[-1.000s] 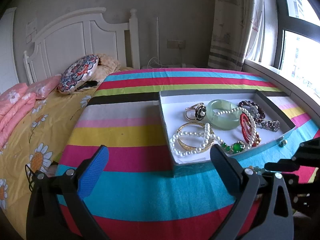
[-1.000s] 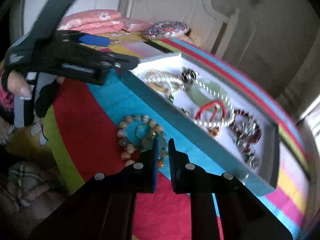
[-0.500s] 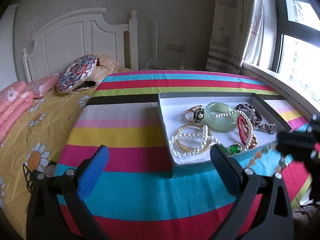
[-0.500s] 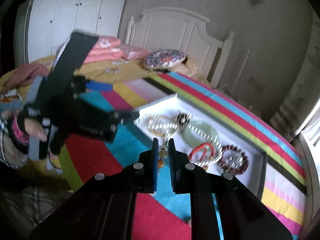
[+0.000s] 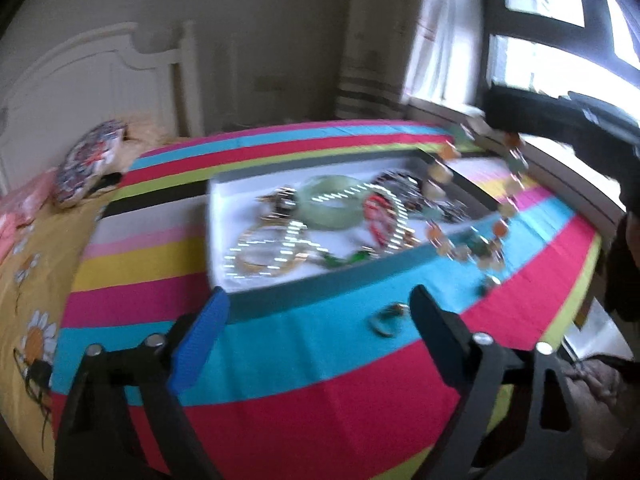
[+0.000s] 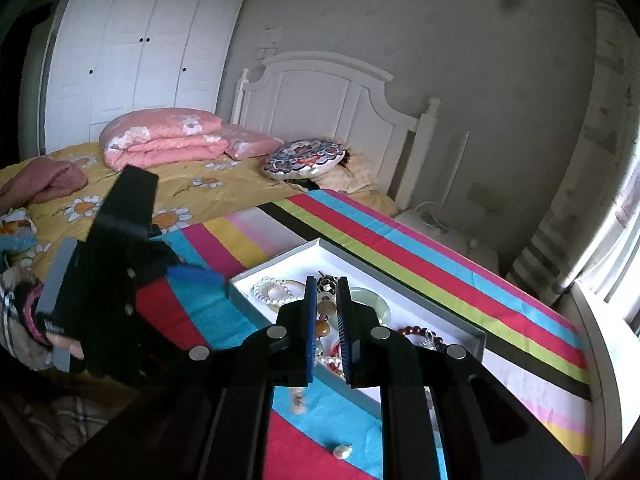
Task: Organize jewelry
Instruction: 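Grasp the pastel bead bracelet with the right gripper and lift it, then grasp the gold ring with the left gripper while the right holds the bracelet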
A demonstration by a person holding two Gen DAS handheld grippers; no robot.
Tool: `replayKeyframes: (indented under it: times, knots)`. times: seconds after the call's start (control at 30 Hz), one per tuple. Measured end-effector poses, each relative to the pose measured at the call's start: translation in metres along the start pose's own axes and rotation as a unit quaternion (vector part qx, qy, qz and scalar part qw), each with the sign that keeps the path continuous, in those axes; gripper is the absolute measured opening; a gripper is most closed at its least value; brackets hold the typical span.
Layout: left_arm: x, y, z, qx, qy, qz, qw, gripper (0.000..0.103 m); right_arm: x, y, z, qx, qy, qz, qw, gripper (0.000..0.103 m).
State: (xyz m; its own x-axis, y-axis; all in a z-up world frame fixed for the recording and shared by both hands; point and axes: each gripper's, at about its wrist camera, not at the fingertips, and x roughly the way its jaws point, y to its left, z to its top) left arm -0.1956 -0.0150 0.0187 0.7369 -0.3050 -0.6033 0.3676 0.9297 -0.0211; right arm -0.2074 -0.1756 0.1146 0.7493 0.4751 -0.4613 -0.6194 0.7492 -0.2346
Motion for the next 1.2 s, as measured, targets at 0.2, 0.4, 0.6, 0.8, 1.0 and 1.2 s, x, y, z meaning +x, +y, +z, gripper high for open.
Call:
replayKeyframes:
  times: [0.2, 0.4, 0.6, 0.8, 1.0, 1.2]
  knots:
    - [0.024, -0.024, -0.005, 0.029, 0.03, -0.019, 0.999, 0.056, -0.009, -0.012, -0.006, 0.021, -0.006, -0.009, 1.0, 0.014]
    - [0.035, -0.027, -0.014, 0.031, 0.046, -0.022, 0.9982, 0.055, 0.002, -0.019, -0.02, 0.043, 0.028, 0.012, 0.999, 0.014]
    - [0.037, -0.026, -0.017, 0.038, 0.043, -0.023, 0.9981, 0.045, 0.023, -0.027, -0.054, 0.08, 0.099, 0.045, 0.991, 0.023]
    - [0.036, -0.029, -0.019, 0.049, 0.031, -0.035, 0.9977, 0.02, 0.022, -0.01, -0.077, 0.049, 0.137, 0.105, 0.984, 0.024]
    - [0.033, -0.026, -0.022, 0.038, 0.021, -0.051, 0.9978, 0.018, 0.039, -0.002, -0.086, 0.031, 0.166, 0.105, 0.98, 0.024]
    - [0.029, -0.024, -0.023, 0.03, 0.018, -0.052, 0.998, 0.018, 0.051, -0.012, -0.091, 0.035, 0.171, 0.095, 0.98, 0.024]
